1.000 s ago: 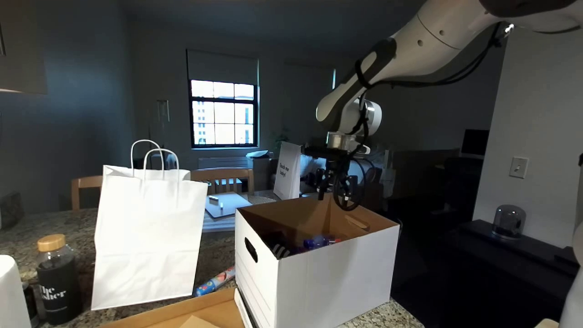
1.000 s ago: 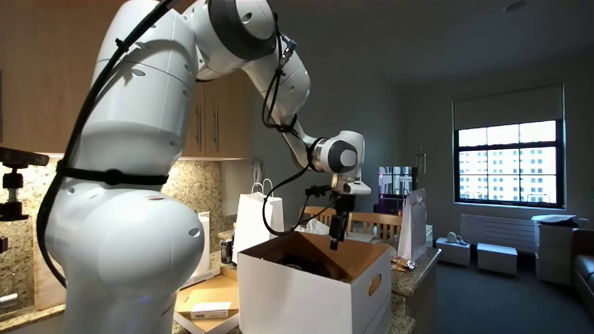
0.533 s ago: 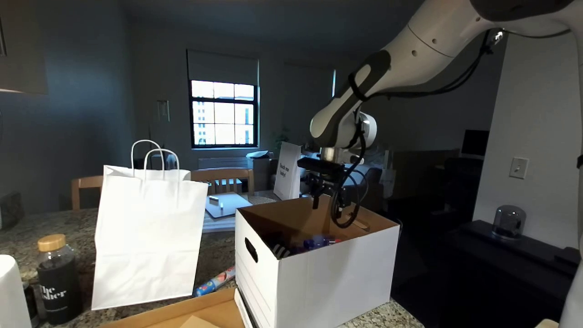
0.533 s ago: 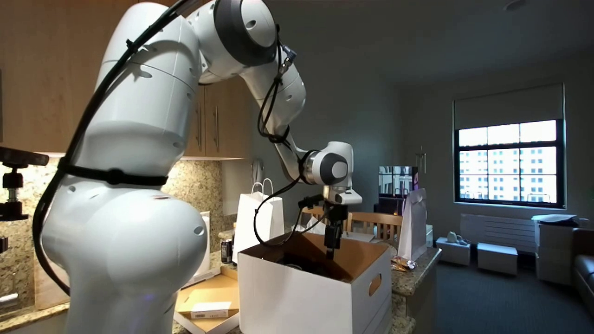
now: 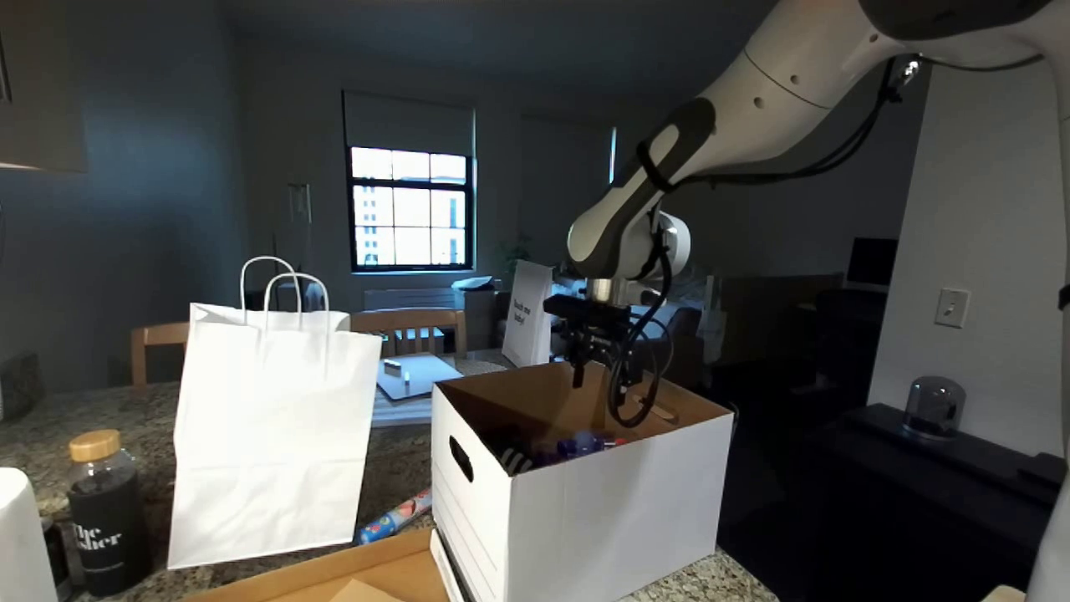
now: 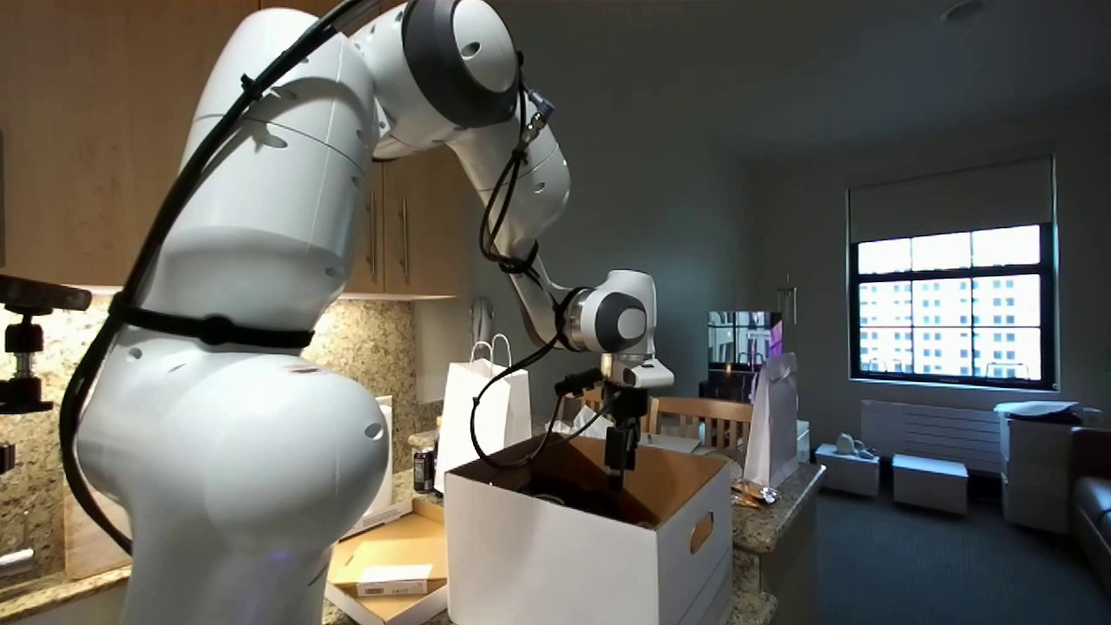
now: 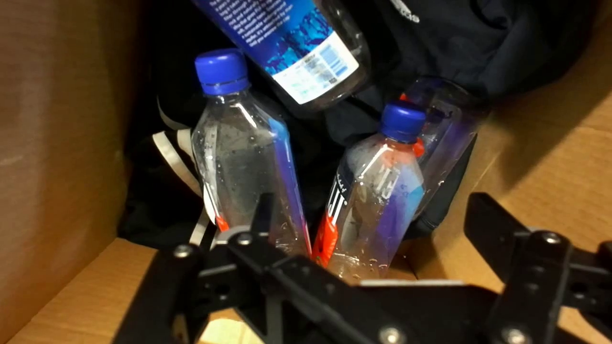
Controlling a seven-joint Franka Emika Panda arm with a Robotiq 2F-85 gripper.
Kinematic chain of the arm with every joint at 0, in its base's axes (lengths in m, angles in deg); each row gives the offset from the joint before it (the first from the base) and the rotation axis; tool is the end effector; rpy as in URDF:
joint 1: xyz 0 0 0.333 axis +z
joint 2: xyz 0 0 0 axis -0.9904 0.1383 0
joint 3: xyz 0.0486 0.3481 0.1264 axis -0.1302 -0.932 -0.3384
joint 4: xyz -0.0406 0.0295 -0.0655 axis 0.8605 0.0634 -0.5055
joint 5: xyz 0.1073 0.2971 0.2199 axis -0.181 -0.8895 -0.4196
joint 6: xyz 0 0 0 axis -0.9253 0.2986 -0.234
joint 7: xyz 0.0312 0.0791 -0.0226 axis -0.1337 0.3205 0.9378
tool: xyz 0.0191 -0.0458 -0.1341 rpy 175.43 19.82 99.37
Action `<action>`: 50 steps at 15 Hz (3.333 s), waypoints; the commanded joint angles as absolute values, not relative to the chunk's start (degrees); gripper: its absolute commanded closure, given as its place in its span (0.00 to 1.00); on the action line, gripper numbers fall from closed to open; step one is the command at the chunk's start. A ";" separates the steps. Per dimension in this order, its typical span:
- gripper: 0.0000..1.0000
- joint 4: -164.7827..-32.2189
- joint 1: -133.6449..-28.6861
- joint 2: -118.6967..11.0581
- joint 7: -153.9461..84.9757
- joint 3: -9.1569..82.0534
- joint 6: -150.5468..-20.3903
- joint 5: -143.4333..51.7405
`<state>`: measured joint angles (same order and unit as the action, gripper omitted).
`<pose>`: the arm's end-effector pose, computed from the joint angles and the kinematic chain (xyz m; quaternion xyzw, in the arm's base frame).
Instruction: Pick up two bottles from the box and put them on the box cover
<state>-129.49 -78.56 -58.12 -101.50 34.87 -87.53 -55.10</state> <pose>0.5716 0.0153 0.3290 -0.7928 0.6084 0.0123 0.0330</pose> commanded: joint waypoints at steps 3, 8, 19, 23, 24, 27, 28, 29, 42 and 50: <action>0.00 -128.84 -78.44 -56.44 -101.60 34.92 -88.99 -53.94; 0.00 -127.09 -78.09 -54.03 -101.90 35.66 -90.20 -51.91; 0.00 -122.38 -78.20 -50.95 -101.51 37.40 -91.47 -50.17; 0.00 -121.73 -77.77 -49.51 -101.55 37.72 -92.95 -48.86; 0.00 -121.77 -77.70 -49.22 -101.59 37.75 -93.42 -48.76; 0.00 -122.30 -77.70 -48.29 -100.71 37.38 -93.86 -49.58; 0.00 -122.33 -77.57 -48.02 -100.65 37.42 -93.89 -49.51; 0.00 -122.22 -77.42 -47.74 -100.70 37.54 -93.93 -49.35; 0.00 -121.61 -76.71 -46.36 -101.01 37.48 -92.99 -50.29; 0.00 -120.13 -76.32 -44.42 -101.76 38.00 -93.66 -49.62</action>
